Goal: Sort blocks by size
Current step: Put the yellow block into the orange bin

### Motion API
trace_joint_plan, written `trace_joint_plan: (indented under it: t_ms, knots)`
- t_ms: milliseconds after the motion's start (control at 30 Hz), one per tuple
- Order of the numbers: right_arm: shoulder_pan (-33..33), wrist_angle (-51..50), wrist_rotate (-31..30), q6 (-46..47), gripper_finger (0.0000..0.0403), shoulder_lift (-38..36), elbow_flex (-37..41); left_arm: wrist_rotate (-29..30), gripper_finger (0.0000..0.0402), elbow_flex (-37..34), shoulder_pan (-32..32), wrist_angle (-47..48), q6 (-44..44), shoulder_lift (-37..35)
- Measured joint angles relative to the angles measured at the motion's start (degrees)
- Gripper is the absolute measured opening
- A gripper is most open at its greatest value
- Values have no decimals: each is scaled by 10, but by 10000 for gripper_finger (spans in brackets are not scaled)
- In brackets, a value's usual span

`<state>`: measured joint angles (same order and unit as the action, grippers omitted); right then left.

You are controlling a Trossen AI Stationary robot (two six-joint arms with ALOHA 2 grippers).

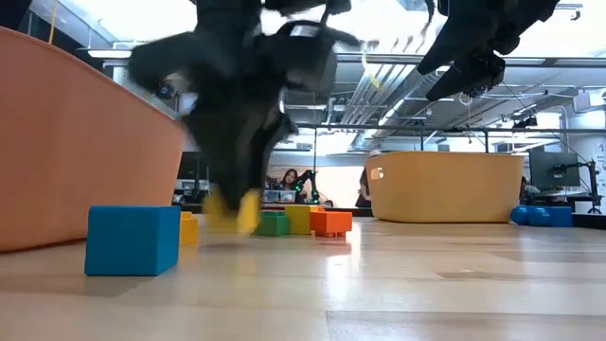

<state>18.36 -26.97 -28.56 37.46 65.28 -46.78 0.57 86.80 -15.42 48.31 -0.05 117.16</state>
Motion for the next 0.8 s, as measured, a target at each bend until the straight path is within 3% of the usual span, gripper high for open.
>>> trace_joint_plan:
  t_ms: [233, 367, 500, 667, 800]
  knots:
    - [0, -3, 0, 0, 330, 0, 0, 86, 84, 17, 35, 0, -109, -152]
    - [0, -4, 0, 0, 330, 0, 0, 177, 84, -41, 24, 15, -221, -267]
    - [0, -4, 0, 0, 330, 0, 0, 246, 84, -137, -27, 49, -396, -363]
    - [0, -4, 1, 0, 330, 0, 0, 262, 84, -224, -119, 76, -586, -441]
    - [0, -4, 18, -1, 330, 0, 0, 231, 84, -248, -168, 139, -663, -451]
